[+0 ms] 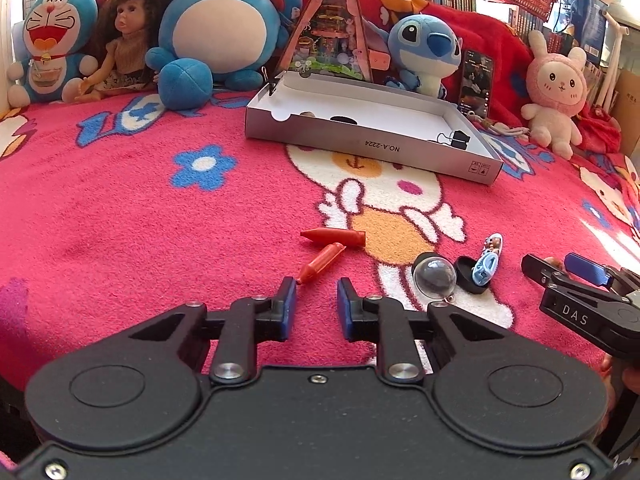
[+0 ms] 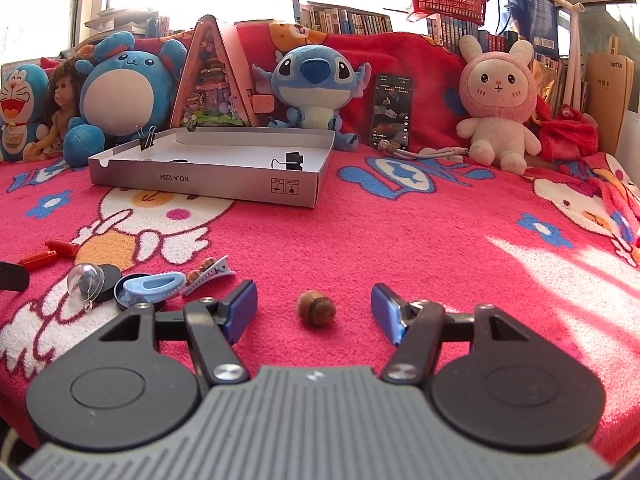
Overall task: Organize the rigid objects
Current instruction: 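Grasp a red crayon with the left tool while the right tool grasps the brown acorn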
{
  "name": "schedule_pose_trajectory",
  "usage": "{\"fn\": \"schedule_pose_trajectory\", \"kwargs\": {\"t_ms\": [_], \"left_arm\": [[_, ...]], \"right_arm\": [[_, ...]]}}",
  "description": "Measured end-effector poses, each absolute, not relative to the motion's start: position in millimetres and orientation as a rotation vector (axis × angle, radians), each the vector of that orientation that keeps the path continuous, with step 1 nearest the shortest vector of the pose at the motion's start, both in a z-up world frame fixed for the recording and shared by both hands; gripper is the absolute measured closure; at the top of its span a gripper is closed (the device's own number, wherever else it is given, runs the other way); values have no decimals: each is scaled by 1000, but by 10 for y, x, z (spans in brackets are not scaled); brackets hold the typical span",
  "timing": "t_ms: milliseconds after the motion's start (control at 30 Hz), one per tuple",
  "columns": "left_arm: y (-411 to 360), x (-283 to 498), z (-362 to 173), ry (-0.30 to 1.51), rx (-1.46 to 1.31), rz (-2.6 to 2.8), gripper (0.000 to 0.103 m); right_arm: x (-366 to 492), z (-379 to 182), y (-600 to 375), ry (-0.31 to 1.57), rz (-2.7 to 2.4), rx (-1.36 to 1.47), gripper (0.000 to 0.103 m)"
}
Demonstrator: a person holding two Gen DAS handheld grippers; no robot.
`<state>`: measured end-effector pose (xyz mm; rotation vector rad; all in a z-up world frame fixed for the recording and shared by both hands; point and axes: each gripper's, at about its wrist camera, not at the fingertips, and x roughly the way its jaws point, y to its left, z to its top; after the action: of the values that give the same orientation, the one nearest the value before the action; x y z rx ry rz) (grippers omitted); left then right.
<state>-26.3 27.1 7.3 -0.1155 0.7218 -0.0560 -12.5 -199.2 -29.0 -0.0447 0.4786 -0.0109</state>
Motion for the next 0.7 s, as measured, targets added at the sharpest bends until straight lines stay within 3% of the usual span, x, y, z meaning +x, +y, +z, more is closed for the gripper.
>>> {"fn": "schedule_pose_trajectory", "kwargs": {"t_ms": [567, 633, 700], "left_arm": [[471, -32, 23, 692, -62, 32, 79], [458, -43, 33, 692, -71, 14, 68], [416, -80, 46, 682, -77, 7, 50]], "right_arm": [[-137, -297, -2010, 480, -13, -38, 29], [-139, -295, -2009, 479, -14, -39, 29], [-144, -290, -2012, 474, -18, -37, 29]]}}
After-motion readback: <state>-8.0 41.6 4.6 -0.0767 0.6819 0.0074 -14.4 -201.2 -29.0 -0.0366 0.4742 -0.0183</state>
